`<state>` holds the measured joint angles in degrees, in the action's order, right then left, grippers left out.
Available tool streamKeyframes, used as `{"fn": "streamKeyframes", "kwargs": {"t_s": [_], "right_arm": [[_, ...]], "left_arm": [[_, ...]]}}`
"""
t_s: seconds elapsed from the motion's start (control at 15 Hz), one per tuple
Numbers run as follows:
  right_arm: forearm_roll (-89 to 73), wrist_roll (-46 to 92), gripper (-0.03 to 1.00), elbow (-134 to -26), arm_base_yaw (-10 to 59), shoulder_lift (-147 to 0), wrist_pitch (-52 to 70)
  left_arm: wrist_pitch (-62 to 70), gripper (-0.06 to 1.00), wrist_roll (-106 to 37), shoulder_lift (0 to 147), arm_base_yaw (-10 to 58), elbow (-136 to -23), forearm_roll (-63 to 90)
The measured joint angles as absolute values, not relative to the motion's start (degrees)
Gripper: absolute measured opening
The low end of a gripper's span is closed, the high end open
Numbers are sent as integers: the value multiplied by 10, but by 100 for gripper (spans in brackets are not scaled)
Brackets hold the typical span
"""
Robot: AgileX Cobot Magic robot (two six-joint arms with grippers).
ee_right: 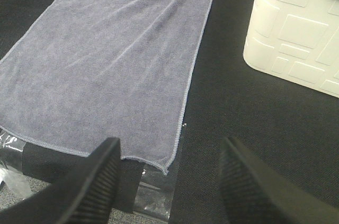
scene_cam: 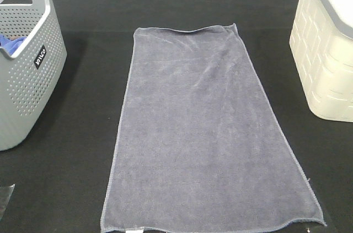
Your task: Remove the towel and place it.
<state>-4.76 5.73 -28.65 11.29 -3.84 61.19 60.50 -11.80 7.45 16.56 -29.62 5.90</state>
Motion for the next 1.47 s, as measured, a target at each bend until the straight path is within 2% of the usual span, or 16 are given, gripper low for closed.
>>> {"fn": "streamKeyframes", "kwargs": {"t_s": [0.33,0.53,0.8,0.93,1.47], "right_arm": [[-48,57,53,-286,113,-38,612],[-48,57,53,-286,98,-38,612],[-48,57,53,-286,18,-38,612],[-48,57,53,-286,-9,-37,612],[-50,57,53,-286,-13,2,611]], "left_arm": [[605,71,-118,74,158,-296,59],[604,71,-118,54,68,-294,59],[604,71,-118,2,-2,-293,58],[604,71,-118,-2,-10,-293,58],[604,71,-118,-2,-10,-293,57]]}}
